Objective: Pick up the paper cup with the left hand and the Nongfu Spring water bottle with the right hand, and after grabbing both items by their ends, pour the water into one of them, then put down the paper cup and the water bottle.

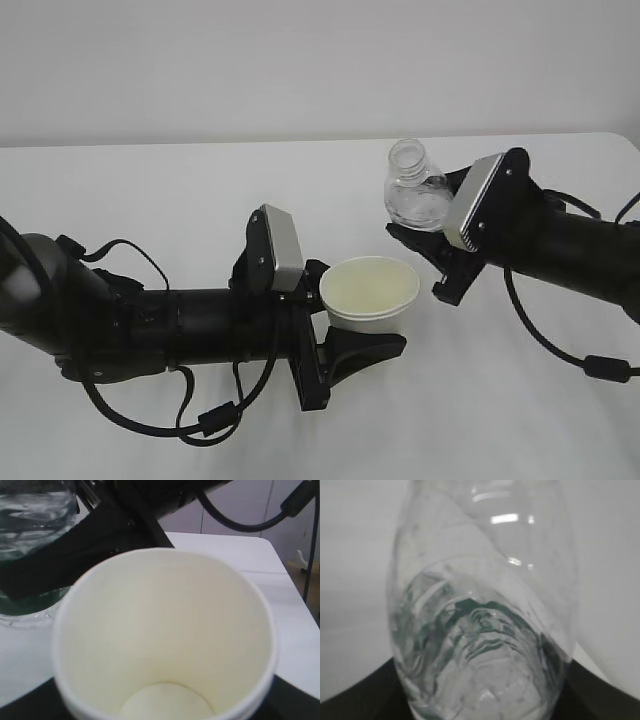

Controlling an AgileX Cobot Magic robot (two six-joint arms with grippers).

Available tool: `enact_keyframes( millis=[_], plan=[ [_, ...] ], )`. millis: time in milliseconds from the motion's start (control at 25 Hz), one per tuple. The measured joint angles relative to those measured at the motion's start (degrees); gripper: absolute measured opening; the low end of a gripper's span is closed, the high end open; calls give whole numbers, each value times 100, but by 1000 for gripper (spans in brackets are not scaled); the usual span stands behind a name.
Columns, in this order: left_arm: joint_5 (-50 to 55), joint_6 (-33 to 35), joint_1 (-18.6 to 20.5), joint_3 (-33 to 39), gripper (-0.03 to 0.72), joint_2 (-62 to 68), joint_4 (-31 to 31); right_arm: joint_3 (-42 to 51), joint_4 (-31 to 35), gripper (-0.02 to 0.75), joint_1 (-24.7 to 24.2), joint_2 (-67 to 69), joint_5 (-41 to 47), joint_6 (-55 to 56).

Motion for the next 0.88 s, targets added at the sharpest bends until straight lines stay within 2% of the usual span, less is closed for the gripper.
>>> enact_keyframes(
  millis=[880],
  plan=[
    [0, 0, 0, 0, 470, 0, -222, -53, 554, 466, 47, 0, -22, -1991]
  ],
)
